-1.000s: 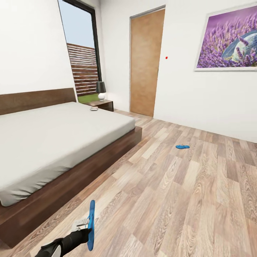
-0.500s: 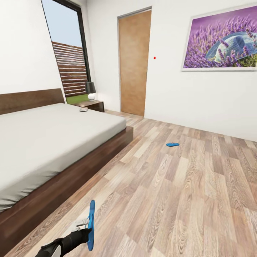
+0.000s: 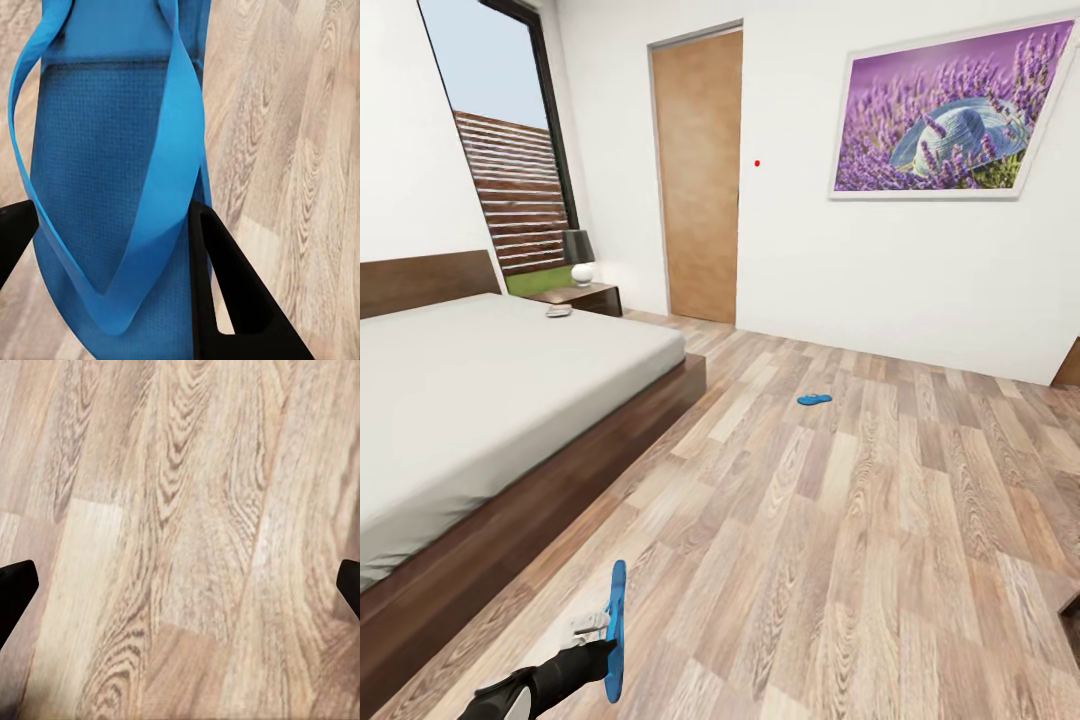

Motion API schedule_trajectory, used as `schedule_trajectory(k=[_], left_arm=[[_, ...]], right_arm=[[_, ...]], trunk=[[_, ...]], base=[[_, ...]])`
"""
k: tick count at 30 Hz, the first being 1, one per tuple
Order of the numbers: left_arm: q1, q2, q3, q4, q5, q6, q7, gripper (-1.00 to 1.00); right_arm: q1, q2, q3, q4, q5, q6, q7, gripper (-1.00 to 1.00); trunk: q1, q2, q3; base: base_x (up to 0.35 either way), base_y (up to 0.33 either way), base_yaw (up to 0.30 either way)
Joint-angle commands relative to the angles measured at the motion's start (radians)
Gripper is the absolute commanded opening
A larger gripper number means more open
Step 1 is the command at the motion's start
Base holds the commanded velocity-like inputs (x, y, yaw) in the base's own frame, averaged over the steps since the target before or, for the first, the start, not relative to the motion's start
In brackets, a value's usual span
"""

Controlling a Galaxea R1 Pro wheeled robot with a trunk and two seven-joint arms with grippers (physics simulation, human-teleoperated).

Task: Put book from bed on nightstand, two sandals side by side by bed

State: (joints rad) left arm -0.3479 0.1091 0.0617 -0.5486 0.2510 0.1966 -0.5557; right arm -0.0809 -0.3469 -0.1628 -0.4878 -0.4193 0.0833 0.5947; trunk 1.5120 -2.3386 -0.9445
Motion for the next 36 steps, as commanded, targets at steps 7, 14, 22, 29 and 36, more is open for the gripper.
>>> schedule_trajectory(k=[7,14,22,29,36], left_arm=[[0.0,0.0,0.003,-0.001,0.007,0.009,-0.003,-1.0],[0.0,0.0,0.003,-0.001,0.008,0.008,-0.003,-1.0],[0.0,0.0,0.003,-0.001,0.008,0.009,-0.003,-1.0],[0.0,0.0,0.003,-0.001,0.008,0.009,-0.003,-1.0],[0.0,-0.001,0.002,0.014,0.008,0.006,0.0,-1.0]], right_arm=[[-0.001,0.0,-0.003,0.0,-0.01,0.009,0.005,1.0],[0.0,0.0,-0.003,0.0,-0.009,0.009,0.005,1.0],[0.0,0.0,-0.003,0.0,-0.009,0.009,0.005,1.0],[0.0,0.0,-0.003,0.0,-0.01,0.009,0.005,1.0],[0.0,0.0,-0.003,0.0,-0.009,0.009,0.005,1.0]], trunk=[[0.0,0.0,-0.001],[0.0,0.0,-0.001],[0.0,0.0,-0.001],[0.0,0.0,-0.001],[0.0,0.0,-0.001]], base=[[0.105,0.02,-0.011],[0.167,0.035,-0.001],[0.16,0.002,0.0],[0.32,0.0,-0.071],[0.099,0.0,-0.223]])
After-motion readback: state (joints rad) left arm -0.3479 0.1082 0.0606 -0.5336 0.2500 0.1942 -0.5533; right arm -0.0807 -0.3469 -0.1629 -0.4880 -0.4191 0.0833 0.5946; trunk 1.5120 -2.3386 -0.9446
